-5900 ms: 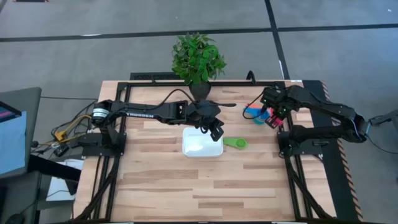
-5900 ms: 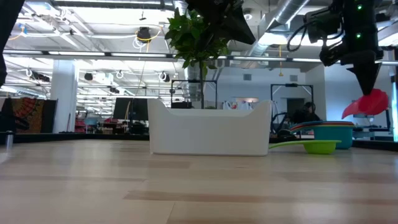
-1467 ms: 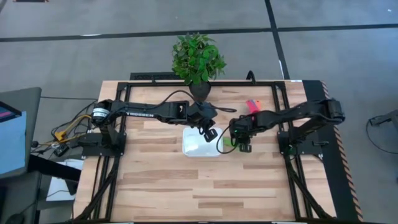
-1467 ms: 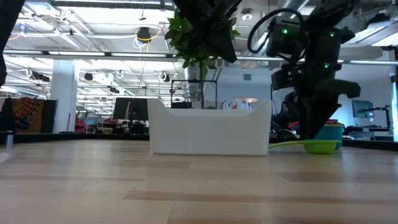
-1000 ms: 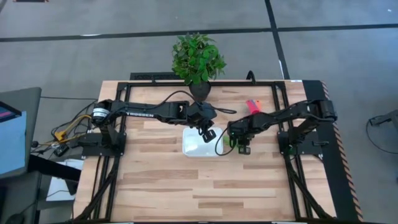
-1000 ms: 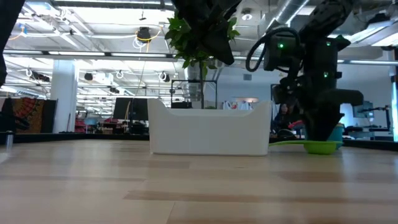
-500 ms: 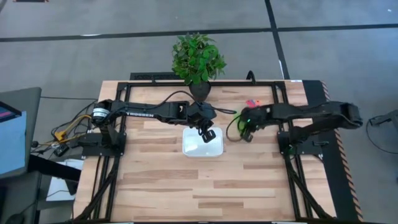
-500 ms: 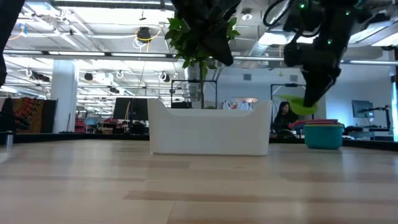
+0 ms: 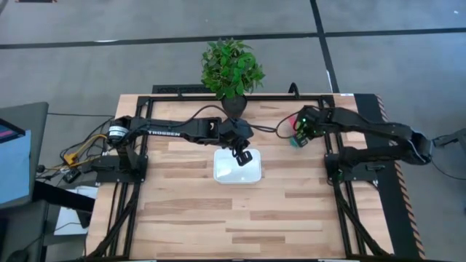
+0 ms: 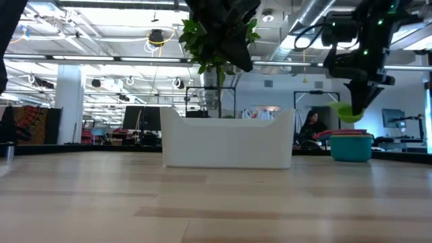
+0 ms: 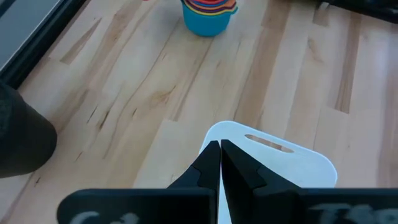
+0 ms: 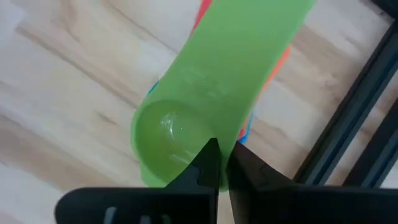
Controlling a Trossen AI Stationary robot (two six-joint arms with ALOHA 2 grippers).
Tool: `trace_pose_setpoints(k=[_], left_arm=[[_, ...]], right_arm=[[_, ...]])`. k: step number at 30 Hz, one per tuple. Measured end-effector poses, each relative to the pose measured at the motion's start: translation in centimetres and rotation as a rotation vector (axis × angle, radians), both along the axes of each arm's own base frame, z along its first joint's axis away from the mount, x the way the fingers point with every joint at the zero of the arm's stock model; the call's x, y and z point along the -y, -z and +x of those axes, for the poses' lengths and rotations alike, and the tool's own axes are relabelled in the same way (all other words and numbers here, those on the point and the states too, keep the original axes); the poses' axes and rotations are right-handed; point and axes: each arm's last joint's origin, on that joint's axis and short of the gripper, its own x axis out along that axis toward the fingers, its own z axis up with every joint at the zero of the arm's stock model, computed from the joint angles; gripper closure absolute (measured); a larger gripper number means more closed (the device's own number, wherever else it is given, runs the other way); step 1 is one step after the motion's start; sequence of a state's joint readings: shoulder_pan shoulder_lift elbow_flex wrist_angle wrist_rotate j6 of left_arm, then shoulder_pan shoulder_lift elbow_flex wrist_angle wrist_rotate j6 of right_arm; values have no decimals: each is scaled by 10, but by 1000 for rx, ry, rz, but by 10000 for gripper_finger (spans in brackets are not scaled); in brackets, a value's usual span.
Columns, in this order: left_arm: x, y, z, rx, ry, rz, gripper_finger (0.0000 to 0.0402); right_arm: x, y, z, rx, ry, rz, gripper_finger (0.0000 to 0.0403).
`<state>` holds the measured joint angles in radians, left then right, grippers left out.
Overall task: Nest measuring cups in basket
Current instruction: Stack the green measuring cup on top of the red measuring cup, then put the nested measuring cups into the white bin
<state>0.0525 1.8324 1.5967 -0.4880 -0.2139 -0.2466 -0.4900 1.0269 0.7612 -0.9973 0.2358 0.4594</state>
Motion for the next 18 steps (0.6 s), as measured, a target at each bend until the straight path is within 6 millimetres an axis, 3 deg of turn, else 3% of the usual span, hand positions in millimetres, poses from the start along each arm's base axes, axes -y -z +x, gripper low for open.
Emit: trace_pose_setpoints(k=[4,10,18], left_arm=[[0,0,0,0,0,0,401],[0,0,0,0,0,0,401],[-12,-1,8,59,18,64,401]], right_arm=[[10,4,-2,-40,-36,21,363],[20,10,-2,-76,-119,63,323],[22,9,-4,-56,-56,55,259]])
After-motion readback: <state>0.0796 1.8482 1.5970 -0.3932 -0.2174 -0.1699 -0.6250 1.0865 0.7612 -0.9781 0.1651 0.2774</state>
